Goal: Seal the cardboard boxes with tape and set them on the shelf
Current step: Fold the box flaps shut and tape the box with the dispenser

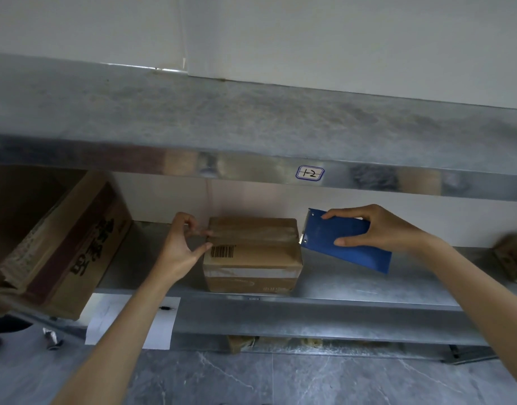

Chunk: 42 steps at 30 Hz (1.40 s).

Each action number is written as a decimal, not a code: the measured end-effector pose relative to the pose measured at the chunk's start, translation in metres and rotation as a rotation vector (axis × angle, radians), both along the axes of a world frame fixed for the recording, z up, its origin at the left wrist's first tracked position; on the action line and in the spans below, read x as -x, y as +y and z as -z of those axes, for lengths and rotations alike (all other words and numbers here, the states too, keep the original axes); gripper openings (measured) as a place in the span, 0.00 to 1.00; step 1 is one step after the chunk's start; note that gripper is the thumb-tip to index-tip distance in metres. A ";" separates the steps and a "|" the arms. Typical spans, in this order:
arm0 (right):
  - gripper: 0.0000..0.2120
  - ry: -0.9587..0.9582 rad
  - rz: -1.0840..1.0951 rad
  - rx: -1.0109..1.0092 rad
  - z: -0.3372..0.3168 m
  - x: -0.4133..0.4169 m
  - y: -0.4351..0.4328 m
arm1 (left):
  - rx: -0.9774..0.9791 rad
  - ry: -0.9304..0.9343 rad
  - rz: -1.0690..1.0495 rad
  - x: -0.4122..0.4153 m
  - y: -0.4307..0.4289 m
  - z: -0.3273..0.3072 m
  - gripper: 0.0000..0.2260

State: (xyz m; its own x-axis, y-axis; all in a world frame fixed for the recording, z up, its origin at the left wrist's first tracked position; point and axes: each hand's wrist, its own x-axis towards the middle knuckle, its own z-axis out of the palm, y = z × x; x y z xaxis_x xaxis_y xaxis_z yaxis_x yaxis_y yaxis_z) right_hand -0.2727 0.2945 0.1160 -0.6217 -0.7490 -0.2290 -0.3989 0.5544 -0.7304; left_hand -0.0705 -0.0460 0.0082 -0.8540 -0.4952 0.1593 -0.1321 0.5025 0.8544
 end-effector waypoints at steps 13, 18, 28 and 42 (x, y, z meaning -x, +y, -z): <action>0.21 -0.104 -0.082 -0.016 0.019 0.033 -0.009 | 0.054 0.039 -0.058 -0.002 0.009 -0.002 0.22; 0.22 -0.114 -0.095 -0.029 0.020 0.041 -0.009 | 0.058 0.019 -0.048 0.000 0.007 0.001 0.21; 0.21 -0.121 -0.141 -0.047 0.028 0.048 -0.015 | -0.019 -0.055 -0.102 -0.001 0.005 0.002 0.20; 0.23 -0.110 -0.156 -0.078 0.027 0.051 -0.018 | -0.618 0.095 -0.299 0.010 0.015 -0.002 0.04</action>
State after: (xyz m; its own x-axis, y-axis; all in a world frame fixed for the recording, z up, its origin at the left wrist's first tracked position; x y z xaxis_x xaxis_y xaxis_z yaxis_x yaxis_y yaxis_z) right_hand -0.3235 0.2766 0.0886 -0.4677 -0.8117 -0.3499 -0.4046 0.5485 -0.7317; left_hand -0.0804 -0.0308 0.0100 -0.6634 -0.7308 -0.1606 -0.0993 -0.1267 0.9870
